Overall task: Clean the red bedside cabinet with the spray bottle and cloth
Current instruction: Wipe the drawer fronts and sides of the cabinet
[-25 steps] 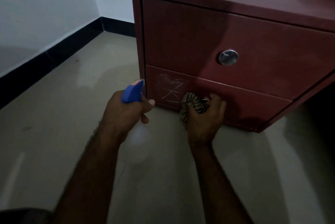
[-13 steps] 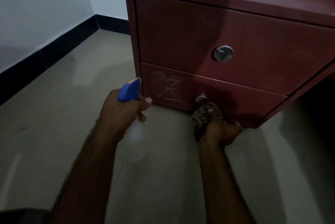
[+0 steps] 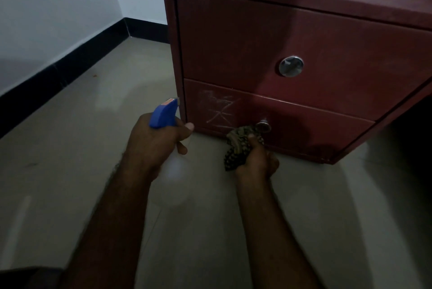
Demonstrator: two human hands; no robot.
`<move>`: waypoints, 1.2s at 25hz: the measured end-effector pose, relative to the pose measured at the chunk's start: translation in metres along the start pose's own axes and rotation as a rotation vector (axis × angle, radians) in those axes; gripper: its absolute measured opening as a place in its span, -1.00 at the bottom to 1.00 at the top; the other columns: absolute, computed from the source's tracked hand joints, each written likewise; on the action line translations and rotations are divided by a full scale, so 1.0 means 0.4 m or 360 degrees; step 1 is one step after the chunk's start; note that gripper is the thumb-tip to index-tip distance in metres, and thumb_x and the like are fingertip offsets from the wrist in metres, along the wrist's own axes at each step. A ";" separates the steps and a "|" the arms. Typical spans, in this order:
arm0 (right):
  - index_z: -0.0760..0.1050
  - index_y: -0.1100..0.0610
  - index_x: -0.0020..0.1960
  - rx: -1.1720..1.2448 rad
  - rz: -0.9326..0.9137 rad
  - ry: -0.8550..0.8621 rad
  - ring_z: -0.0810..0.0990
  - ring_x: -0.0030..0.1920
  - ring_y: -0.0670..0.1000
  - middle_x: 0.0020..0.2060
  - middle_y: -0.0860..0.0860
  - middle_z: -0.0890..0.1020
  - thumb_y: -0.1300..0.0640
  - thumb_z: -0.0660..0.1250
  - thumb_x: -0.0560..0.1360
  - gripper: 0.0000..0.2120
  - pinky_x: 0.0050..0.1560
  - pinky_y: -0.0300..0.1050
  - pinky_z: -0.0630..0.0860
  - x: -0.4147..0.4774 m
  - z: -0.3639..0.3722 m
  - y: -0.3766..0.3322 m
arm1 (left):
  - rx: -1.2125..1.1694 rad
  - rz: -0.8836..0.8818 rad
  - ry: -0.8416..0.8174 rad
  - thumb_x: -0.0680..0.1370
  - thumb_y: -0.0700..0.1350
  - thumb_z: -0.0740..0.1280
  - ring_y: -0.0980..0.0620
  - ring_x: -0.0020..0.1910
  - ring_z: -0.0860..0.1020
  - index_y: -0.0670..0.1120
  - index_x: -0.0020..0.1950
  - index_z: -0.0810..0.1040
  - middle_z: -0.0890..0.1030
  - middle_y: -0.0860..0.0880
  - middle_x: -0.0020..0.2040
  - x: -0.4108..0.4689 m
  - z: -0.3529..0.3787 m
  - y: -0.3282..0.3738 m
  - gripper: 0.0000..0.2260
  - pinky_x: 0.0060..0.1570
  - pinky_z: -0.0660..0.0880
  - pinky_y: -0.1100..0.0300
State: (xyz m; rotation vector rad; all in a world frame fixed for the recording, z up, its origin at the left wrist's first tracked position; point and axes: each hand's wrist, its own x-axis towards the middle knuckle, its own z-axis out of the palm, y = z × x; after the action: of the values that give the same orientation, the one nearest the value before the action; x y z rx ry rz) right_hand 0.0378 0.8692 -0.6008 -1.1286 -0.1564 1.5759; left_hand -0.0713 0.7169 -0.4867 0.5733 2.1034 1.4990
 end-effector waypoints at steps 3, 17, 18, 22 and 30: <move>0.53 0.45 0.15 -0.0078 0.0183 -0.0083 0.72 -0.13 0.24 0.02 0.32 0.69 0.49 0.49 0.37 -0.63 -0.27 0.03 0.65 -0.063 0.053 0.041 | -0.0010 0.0019 0.0045 0.48 -0.16 0.51 0.02 -0.42 0.63 -0.11 -0.17 0.60 0.63 -0.06 -0.30 0.002 -0.003 -0.007 -0.88 -0.07 0.61 -0.06; 0.58 0.29 0.00 -0.0061 0.0236 -0.0106 0.67 -0.23 0.11 -0.05 0.20 0.69 0.42 0.49 0.42 -0.81 -0.29 -0.10 0.62 -0.035 0.030 0.027 | -0.0023 0.0038 0.0031 0.49 -0.15 0.50 -0.04 -0.37 0.64 -0.20 -0.10 0.61 0.63 -0.09 -0.26 0.001 -0.018 -0.002 -0.86 -0.03 0.60 -0.08; 0.57 0.27 -0.03 -0.0038 0.0208 -0.0097 0.66 -0.23 0.11 -0.06 0.20 0.68 0.42 0.49 0.43 -0.83 -0.26 -0.08 0.63 -0.031 0.026 0.025 | -0.0021 0.0041 0.0036 0.49 -0.16 0.50 -0.05 -0.36 0.64 -0.19 -0.10 0.61 0.63 -0.10 -0.25 0.002 -0.024 -0.001 -0.88 -0.03 0.60 -0.08; 0.54 0.46 0.16 -0.0108 0.0264 -0.0257 0.68 0.03 0.33 0.09 0.33 0.67 0.47 0.44 0.44 -0.70 -0.02 0.16 0.66 -0.062 0.066 0.076 | 0.0011 0.0038 0.0069 0.50 -0.17 0.49 -0.03 -0.37 0.63 -0.20 -0.12 0.61 0.62 -0.10 -0.28 0.003 -0.042 -0.010 -0.88 -0.09 0.56 -0.02; 0.50 0.37 0.32 -0.0035 0.0288 -0.0192 0.70 0.06 0.27 0.17 0.30 0.66 0.44 0.50 0.41 -0.51 -0.12 0.10 0.69 -0.058 0.055 0.101 | -0.0005 0.0023 0.0075 0.50 -0.14 0.49 0.00 -0.39 0.63 -0.17 -0.12 0.61 0.63 -0.06 -0.27 0.014 -0.050 -0.006 -0.88 -0.01 0.60 -0.08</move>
State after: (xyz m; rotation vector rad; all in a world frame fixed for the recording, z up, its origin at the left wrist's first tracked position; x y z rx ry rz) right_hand -0.0082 0.8458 -0.6013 -1.0892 -0.1554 1.8082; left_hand -0.0882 0.7048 -0.4841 0.5586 2.1363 1.5375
